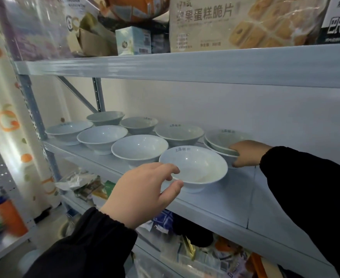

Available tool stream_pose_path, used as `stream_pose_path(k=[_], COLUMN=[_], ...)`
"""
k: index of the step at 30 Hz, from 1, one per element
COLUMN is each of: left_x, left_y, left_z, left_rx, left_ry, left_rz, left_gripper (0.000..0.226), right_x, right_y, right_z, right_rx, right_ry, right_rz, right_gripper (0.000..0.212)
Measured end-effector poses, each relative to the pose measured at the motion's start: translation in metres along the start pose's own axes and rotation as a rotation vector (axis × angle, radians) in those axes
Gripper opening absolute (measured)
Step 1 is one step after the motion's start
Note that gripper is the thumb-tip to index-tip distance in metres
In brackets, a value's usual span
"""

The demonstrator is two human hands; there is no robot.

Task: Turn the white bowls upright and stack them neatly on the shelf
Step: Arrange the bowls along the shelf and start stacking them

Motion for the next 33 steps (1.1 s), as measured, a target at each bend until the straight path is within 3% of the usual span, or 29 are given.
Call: stream_pose_path(k=[7, 16, 28, 33], left_x=[-0.007, -0.003, 0.029, 0.042], left_y=[-0.009, -0.005, 0.042, 0.034], left_z=[0.001, 0.017, 0.062, 0.076], left_rx=[0.007, -0.036, -0.121, -0.083], left_ry=[-0.009, -0.038, -0.102, -0.096], left_rz=[-0.005, 0.021, 0.16, 0.143], left_gripper=[0.043, 0.043, 0.047, 0.054], right_x=[0.003, -0.027, -0.13, -0.167], right_y=[0.01, 0.039, 0.125, 0.142], right_z=[0.004, 0.013, 0.031, 0.031], right_rx=[-0.04, -0.081, -0.061, -0.053], right_ry=[0.048, 0.022, -0.027, -0.058], right_rz=[0.06, 0.078, 0.294, 0.351], right_gripper=[0.009, 0.011, 0.015, 0.021])
Point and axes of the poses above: each hand's wrist, its own x-axis towards the middle knuckle, its own z-axis out of the palm, y = z × x, the point moved 8 cm from there along x, towards the middle knuckle, and after that the axes turned 8 degrees about -x, right-handed, at the moved point
